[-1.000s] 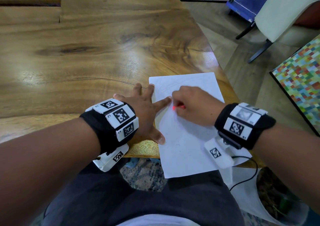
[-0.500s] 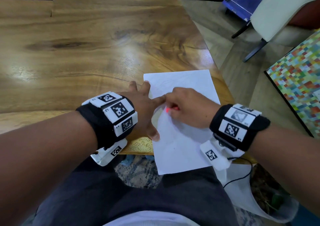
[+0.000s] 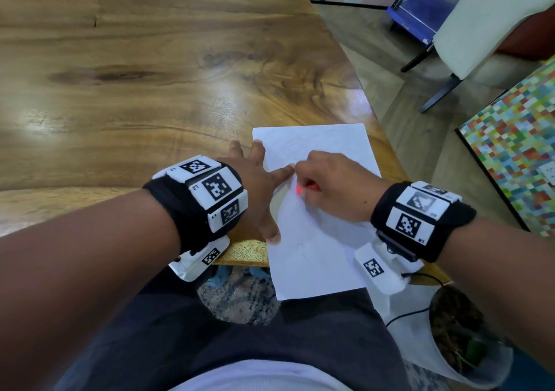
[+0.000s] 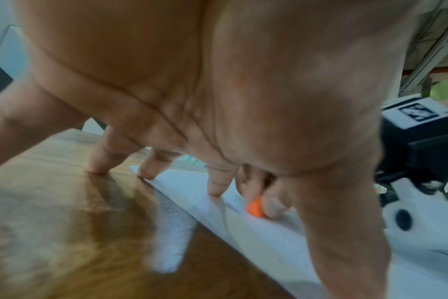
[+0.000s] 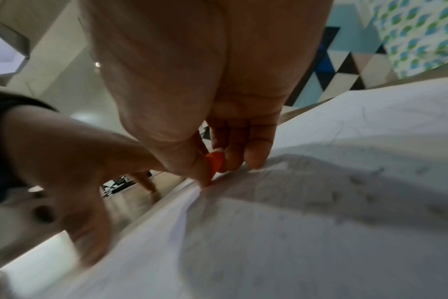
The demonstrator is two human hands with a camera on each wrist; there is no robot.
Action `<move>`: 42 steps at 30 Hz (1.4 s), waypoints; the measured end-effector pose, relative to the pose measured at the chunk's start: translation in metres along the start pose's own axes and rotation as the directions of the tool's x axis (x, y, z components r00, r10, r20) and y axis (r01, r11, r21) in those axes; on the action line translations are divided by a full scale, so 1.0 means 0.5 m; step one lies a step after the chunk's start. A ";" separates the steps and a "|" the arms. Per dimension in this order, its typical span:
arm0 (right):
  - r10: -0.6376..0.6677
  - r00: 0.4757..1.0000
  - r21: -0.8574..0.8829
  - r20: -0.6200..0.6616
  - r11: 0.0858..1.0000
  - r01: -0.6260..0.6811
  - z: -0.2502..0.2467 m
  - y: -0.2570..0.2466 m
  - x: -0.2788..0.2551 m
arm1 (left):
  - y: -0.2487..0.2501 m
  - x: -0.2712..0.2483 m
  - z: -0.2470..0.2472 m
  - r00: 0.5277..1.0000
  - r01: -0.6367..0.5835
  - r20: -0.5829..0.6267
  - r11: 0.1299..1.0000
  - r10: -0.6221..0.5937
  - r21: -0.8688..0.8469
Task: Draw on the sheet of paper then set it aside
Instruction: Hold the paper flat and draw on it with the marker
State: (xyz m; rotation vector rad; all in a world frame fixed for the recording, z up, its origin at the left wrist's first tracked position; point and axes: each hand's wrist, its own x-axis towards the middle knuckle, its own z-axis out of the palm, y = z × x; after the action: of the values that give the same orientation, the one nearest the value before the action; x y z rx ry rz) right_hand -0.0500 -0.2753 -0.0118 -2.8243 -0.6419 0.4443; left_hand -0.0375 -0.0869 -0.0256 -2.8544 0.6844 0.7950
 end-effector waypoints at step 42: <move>0.072 0.997 0.039 -0.039 0.997 -0.071 0.002 0.035 -0.005 | 0.026 0.032 -0.018 0.989 -0.146 -0.017 0.981 0.149 0.128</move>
State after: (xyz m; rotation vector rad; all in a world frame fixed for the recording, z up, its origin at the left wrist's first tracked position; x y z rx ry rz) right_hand -0.0456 -0.2918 -0.0168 -2.8197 -0.5199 0.4054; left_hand -0.0269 -0.1067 -0.0256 -2.7304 0.9246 0.7054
